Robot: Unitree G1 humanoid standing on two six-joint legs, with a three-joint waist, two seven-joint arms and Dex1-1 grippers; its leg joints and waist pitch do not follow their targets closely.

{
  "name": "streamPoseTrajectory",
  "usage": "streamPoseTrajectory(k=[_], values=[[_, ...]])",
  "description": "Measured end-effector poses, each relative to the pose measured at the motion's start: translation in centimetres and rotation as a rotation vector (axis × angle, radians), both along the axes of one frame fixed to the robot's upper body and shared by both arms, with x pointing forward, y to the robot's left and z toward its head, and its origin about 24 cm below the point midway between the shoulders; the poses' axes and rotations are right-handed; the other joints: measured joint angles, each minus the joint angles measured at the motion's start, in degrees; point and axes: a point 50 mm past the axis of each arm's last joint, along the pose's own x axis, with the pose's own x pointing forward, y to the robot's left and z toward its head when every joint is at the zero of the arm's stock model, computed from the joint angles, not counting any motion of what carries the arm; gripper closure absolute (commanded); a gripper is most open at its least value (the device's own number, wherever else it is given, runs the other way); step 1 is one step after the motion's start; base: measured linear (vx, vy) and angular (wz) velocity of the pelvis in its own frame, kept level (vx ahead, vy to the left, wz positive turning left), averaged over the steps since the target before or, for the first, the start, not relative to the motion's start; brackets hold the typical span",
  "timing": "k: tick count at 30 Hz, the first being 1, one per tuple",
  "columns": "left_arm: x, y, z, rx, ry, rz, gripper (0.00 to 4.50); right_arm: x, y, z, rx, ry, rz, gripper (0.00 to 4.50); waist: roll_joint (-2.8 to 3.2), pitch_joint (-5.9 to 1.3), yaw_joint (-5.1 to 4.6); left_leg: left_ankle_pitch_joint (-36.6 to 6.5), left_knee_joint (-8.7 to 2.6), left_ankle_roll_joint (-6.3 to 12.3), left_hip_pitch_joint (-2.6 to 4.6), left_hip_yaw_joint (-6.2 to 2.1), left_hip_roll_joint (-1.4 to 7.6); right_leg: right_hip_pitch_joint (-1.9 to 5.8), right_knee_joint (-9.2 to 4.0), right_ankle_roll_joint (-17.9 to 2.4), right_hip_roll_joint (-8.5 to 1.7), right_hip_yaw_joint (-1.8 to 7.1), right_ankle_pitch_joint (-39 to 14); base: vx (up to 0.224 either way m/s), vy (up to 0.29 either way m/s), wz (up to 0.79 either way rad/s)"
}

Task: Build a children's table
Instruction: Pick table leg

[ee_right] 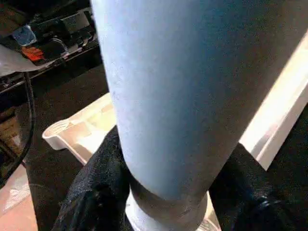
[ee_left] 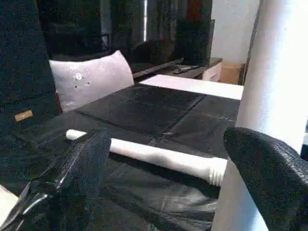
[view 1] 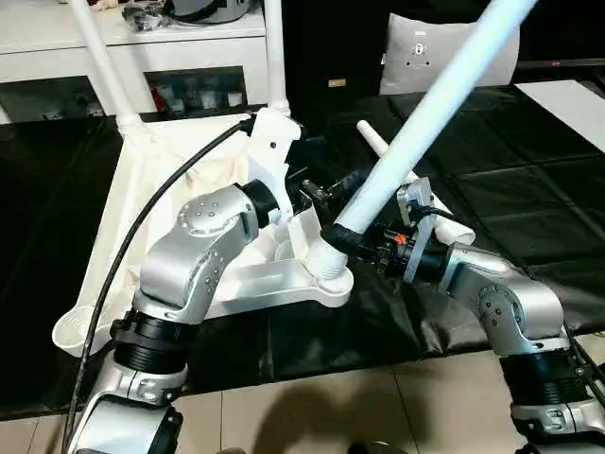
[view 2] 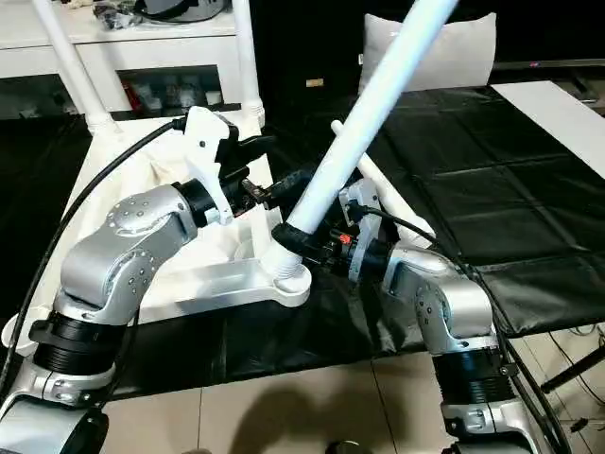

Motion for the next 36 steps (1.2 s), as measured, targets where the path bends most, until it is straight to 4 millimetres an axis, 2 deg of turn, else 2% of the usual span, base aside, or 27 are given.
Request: streamPoseTrajectory(k=[4,6,9,13,16,20,25,26,30,36], values=[[0.4,1.1,-0.3,0.027,0.004,0.035,0.00,0.4,-0.3,0.1,-0.002,-0.018,-0.080,2.63,-0.02,0.00,-0.13,0.0,0.00,0.00,0.00,0.01,0.00,-0.01,0.00,0.0,0.00,0.01,0.0,0.000,0.000,0.00],[0.4,2.3,-0.8,0.076,0.005,0.044,0.00,0.6,-0.6,0.4,-0.009,-0.034,-0.126,2.63,0.03,-0.03,-0.30,0.0,-0.01,0.00,0.03,0.00,0.01,-0.01,0.00,0.0,0.02,0.02,0.0,0.000,0.000,0.00],[0.5,4.6,-2.2,0.158,0.041,0.078,0.00,0.8,-1.7,0.3,-0.035,-0.027,-0.192,2.63,0.05,-0.03,-0.30,0.0,-0.01,-0.01,0.03,0.00,0.02,0.00,0.00,0.0,0.05,0.01,0.0,0.000,0.000,0.00],[-0.3,7.1,-5.4,0.316,0.121,0.000,0.00,0.4,-2.3,0.1,-0.065,-0.024,-0.233,2.63,0.05,-0.03,-0.20,0.0,-0.01,-0.01,0.03,-0.01,0.01,0.01,-0.01,0.0,0.03,0.02,0.0,0.000,0.000,0.00],[-1.3,7.8,-7.0,0.414,0.163,-0.120,0.37,0.2,-2.9,-0.2,-0.096,-0.020,-0.260,2.63,0.07,-0.03,0.00,0.0,-0.01,-0.02,0.06,0.00,-0.01,0.03,0.00,0.0,0.00,0.04,0.0,0.000,0.000,0.00],[-2.1,8.7,-8.6,0.505,0.216,-0.214,0.61,-0.1,-3.8,-0.8,-0.133,-0.015,-0.297,2.63,0.21,0.03,-0.09,0.0,-0.02,-0.08,0.27,0.02,-0.01,0.18,0.02,0.0,0.00,0.08,0.0,0.000,0.000,0.00],[-2.1,9.2,-9.8,0.540,0.262,-0.291,0.84,-0.3,-4.0,-0.5,-0.151,-0.050,-0.327,2.63,0.64,0.04,-0.35,-0.2,-0.10,-0.35,0.82,0.06,-0.02,0.63,-0.01,0.0,0.00,0.08,0.0,0.000,0.000,0.00],[-2.1,9.2,-9.9,0.543,0.268,-0.303,1.07,-0.3,-4.1,-0.6,-0.162,-0.051,-0.340,2.63,0.66,0.03,-0.37,-0.2,-0.10,-0.36,0.85,0.05,-0.02,0.66,-0.01,0.0,0.00,0.07,0.0,0.000,0.000,0.00],[-2.0,9.3,-10.4,0.557,0.294,-0.345,1.28,-0.6,-4.1,-1.2,-0.186,-0.052,-0.347,2.63,0.87,0.05,-0.44,-0.2,-0.10,-0.36,0.83,0.04,-0.04,0.67,-0.03,0.0,0.00,0.08,0.0,0.000,0.000,0.00],[-1.7,9.8,-11.3,0.584,0.304,-0.354,1.86,-0.8,-4.0,-1.0,-0.161,-0.070,-0.302,2.63,1.18,-0.05,-0.45,-0.2,-0.16,-0.36,0.83,0.04,-0.03,0.67,-0.05,0.0,0.01,0.05,0.0,0.000,0.000,0.00]])
